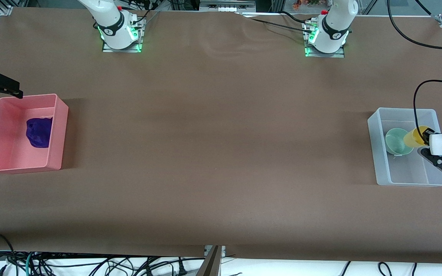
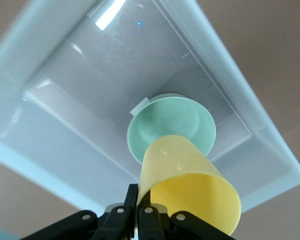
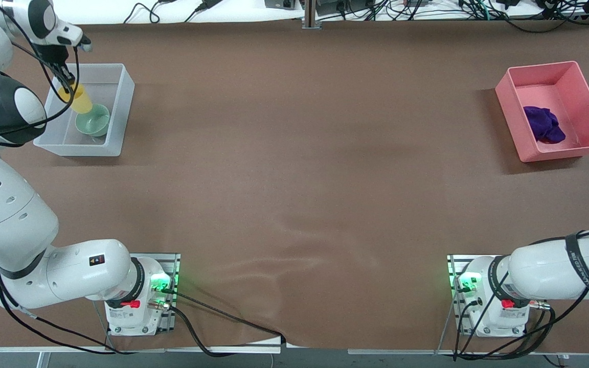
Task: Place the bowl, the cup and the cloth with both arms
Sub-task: 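Lower the yellow cup into the green bowl and open the left gripper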
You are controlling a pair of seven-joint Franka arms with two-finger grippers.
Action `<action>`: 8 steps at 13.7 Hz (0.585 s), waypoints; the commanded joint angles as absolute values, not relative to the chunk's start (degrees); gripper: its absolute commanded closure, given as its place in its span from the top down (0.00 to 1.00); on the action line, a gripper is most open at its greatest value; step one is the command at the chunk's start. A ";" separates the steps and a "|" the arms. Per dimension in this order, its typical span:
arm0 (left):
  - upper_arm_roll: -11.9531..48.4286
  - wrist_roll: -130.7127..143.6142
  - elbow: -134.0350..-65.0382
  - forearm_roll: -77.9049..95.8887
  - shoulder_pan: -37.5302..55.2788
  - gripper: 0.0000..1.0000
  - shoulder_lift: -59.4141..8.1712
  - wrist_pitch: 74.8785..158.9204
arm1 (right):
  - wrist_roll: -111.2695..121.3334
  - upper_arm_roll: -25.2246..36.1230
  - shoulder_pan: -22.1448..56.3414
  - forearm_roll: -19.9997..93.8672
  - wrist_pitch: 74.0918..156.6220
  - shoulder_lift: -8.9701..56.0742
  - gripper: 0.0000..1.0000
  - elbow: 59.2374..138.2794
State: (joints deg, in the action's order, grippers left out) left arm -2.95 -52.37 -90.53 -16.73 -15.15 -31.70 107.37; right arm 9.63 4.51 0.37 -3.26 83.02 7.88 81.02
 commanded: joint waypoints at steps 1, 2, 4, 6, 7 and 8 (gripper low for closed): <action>-2.37 -53.53 -94.04 -15.21 -15.38 0.00 -30.93 110.90 | 6.52 4.13 0.35 -2.29 81.91 7.82 1.00 80.33; -2.37 -53.53 -94.39 -15.21 -15.73 0.00 -31.37 112.22 | 5.11 4.13 0.35 -1.50 81.65 7.82 1.00 80.33; -2.37 -53.61 -94.31 -14.94 -16.35 0.16 -32.69 112.85 | 5.10 4.13 0.35 -1.58 81.65 7.82 1.00 80.33; -2.29 -53.61 -94.13 -14.94 -16.26 1.00 -32.17 112.68 | 5.10 4.13 0.44 -1.50 81.91 7.82 1.00 80.33; -2.20 -54.05 -93.78 -14.94 -16.17 1.00 -31.82 112.07 | 5.18 4.13 0.35 -1.49 82.00 7.82 1.00 80.33; -2.02 -56.23 -93.34 -14.68 -16.17 1.00 -31.47 111.89 | 5.36 4.13 0.35 -1.58 82.18 7.82 1.00 80.33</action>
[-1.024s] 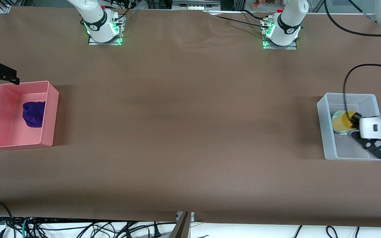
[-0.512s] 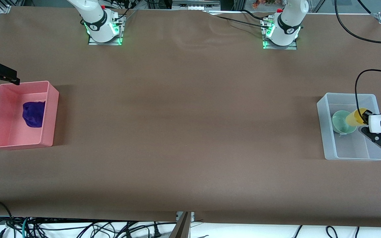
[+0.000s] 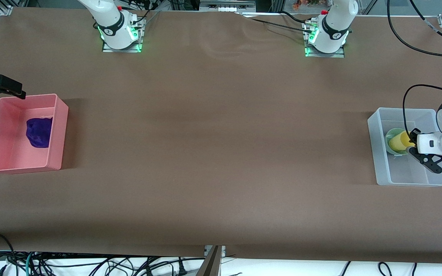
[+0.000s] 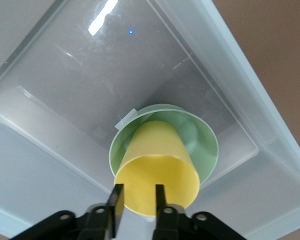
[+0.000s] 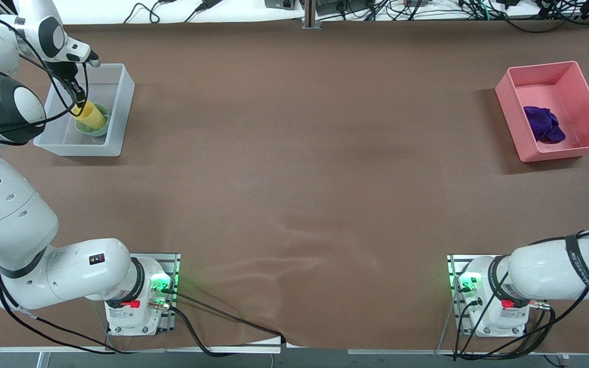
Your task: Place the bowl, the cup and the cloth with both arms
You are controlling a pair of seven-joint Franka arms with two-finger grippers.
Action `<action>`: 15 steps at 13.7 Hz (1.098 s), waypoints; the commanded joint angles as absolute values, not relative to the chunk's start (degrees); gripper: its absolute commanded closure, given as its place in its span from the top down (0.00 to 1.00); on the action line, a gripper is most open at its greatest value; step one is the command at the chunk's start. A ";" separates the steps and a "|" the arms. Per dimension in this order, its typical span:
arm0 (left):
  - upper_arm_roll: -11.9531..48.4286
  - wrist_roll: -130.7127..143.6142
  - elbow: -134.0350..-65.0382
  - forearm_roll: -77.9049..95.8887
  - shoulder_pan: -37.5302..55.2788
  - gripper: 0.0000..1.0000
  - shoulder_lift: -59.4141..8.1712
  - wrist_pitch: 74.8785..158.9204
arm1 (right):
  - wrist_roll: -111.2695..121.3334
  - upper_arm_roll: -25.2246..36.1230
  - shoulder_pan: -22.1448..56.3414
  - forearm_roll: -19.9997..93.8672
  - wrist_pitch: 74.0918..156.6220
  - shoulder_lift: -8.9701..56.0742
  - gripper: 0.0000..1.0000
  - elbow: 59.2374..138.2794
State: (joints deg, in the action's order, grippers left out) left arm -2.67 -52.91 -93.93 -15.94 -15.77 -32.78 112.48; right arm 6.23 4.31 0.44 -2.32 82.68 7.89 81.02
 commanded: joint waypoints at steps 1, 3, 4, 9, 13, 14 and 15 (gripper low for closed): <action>-1.50 -57.29 -93.17 -13.55 -15.91 1.00 -30.25 111.80 | 5.45 4.13 0.44 -1.58 82.26 7.82 1.00 80.25; -0.10 -56.78 -92.12 -13.01 -15.56 1.00 -27.26 110.23 | 5.54 4.13 0.35 -1.67 82.27 7.82 1.00 80.33; 1.83 -55.82 -90.37 -11.96 -15.56 1.00 -25.77 107.60 | 5.54 4.13 0.35 -1.67 82.27 7.82 1.00 80.33; 10.62 -37.58 -76.75 -7.74 -15.47 1.00 -24.00 89.69 | 5.54 4.13 0.35 -1.76 82.27 7.82 1.00 80.33; 17.84 -17.09 -74.18 -6.08 -15.38 1.00 -17.43 79.90 | 5.54 4.13 0.35 -1.76 82.27 7.82 1.00 80.33; 17.23 -12.96 -75.57 -4.76 -13.29 1.00 -14.01 79.81 | 5.54 4.13 0.35 -1.76 82.27 7.82 1.00 80.33; 13.83 -8.22 -78.11 -4.57 -8.57 1.00 -11.36 80.07 | 5.54 4.13 0.35 -1.76 82.27 7.82 1.00 80.33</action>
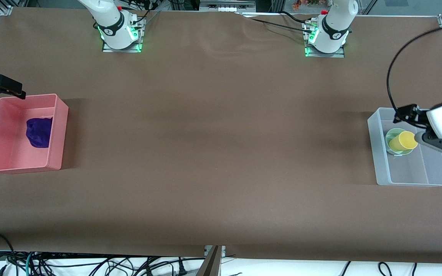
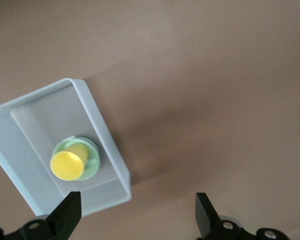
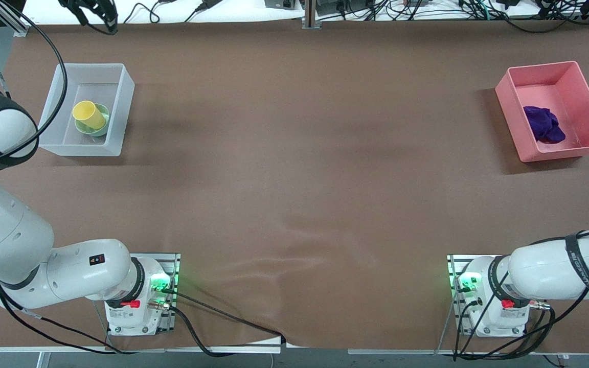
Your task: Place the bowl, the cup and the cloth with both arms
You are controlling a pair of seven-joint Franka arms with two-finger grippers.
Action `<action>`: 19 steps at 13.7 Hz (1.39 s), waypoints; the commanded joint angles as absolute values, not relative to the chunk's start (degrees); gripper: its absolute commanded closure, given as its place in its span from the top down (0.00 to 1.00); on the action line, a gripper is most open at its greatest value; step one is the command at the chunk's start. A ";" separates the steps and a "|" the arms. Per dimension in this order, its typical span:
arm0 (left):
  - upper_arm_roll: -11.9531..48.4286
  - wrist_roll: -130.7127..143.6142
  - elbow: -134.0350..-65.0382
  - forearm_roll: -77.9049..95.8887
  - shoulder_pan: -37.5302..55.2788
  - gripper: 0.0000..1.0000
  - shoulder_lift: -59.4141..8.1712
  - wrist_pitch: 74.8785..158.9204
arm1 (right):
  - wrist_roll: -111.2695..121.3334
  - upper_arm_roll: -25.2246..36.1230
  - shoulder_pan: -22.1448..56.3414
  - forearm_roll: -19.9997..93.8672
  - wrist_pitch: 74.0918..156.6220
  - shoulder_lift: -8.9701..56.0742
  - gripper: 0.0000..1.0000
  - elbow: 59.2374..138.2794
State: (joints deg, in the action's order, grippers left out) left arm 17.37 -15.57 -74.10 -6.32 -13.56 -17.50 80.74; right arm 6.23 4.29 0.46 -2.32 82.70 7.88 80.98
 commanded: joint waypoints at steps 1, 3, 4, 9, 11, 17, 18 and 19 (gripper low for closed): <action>7.71 -2.61 -80.74 -4.14 -3.48 1.00 -8.81 81.72 | 5.54 4.13 0.35 -1.76 82.27 7.82 1.00 80.33; -0.93 2.11 -92.74 0.93 2.44 1.00 -2.15 92.40 | 5.54 4.13 0.44 -1.76 82.27 7.82 1.00 80.33; -3.32 2.02 -98.99 4.10 2.55 1.00 -0.28 98.38 | 5.54 4.13 0.44 -1.76 82.27 7.82 1.00 80.33; -2.38 -2.64 -100.55 -1.76 1.06 1.00 1.41 96.87 | 5.54 4.22 0.35 -1.76 82.27 7.82 1.00 80.33; 0.33 -2.72 -100.63 -1.67 -1.39 1.00 1.76 96.59 | 5.54 4.31 0.35 -1.76 82.27 7.82 1.00 80.33; 0.88 -2.72 -100.55 -1.84 -0.70 1.00 2.11 96.42 | 5.54 4.31 0.35 -1.76 82.27 7.82 1.00 80.33; 0.88 -2.72 -100.55 -1.85 -0.70 1.00 2.28 96.33 | 5.54 4.31 0.35 -1.84 82.27 7.82 1.00 80.33; 0.88 -2.72 -100.55 -1.85 -0.70 1.00 2.29 96.33 | 5.54 4.31 0.35 -1.76 82.35 7.82 1.00 80.33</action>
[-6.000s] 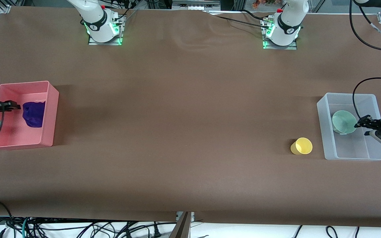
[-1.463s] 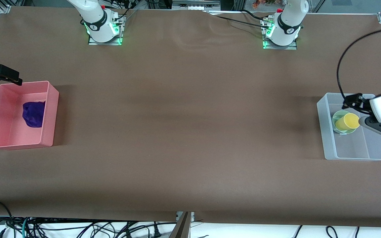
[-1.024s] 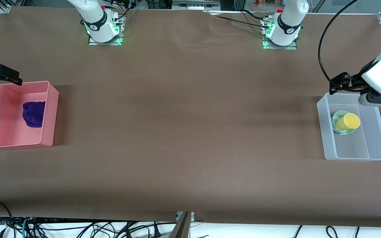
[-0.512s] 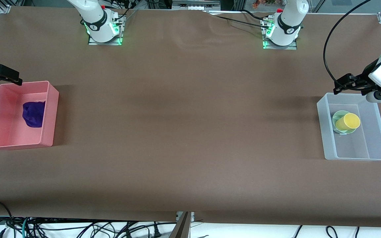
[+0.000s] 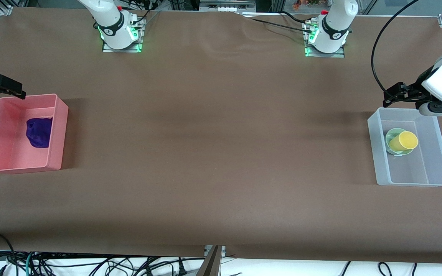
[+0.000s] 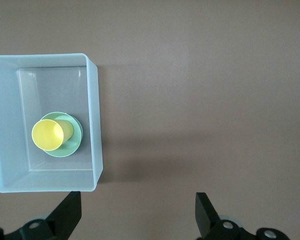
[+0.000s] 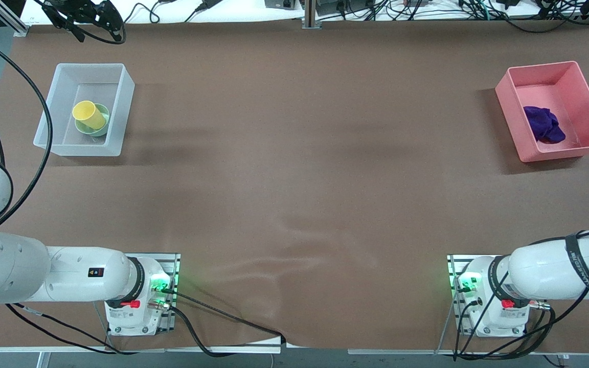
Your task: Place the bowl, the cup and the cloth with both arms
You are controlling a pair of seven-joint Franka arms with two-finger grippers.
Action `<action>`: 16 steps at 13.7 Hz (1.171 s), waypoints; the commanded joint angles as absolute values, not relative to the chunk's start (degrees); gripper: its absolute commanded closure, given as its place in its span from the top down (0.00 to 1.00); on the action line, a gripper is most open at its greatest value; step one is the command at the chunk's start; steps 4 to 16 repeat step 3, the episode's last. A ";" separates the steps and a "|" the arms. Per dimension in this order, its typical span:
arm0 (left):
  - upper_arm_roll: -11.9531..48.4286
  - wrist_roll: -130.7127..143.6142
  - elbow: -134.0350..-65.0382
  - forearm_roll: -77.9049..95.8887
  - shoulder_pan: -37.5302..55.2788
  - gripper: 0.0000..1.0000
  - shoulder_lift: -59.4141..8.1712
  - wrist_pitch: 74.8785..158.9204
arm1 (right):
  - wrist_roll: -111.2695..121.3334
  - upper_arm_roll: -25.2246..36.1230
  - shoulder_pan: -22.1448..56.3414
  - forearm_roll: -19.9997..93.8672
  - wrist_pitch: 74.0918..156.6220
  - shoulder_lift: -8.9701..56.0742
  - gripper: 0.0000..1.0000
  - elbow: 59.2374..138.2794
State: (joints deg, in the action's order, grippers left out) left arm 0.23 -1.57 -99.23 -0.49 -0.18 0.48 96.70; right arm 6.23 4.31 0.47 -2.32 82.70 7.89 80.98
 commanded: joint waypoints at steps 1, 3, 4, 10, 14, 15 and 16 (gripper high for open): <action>0.88 -2.72 -100.55 -1.76 -0.70 1.00 2.29 96.33 | 5.54 4.31 0.35 -1.76 82.35 7.82 1.00 80.33; 0.88 -2.72 -100.55 -1.85 -0.70 1.00 2.29 96.15 | 5.54 4.31 0.35 -1.84 82.27 7.82 1.00 80.33; 0.88 -2.72 -100.55 -1.85 -0.70 1.00 2.29 96.15 | 5.54 4.31 0.35 -1.84 82.27 7.82 1.00 80.33; 0.88 -2.72 -100.55 -1.85 -0.70 1.00 2.29 96.15 | 5.54 4.31 0.35 -1.84 82.27 7.82 1.00 80.33; 0.88 -2.72 -100.55 -1.85 -0.70 1.00 2.29 96.15 | 5.54 4.31 0.35 -1.84 82.27 7.82 1.00 80.33; 0.88 -2.72 -100.55 -1.85 -0.70 1.00 2.29 96.15 | 5.54 4.31 0.35 -1.84 82.27 7.82 1.00 80.33; 0.88 -2.72 -100.55 -1.85 -0.70 1.00 2.29 96.15 | 5.54 4.31 0.35 -1.84 82.27 7.82 1.00 80.33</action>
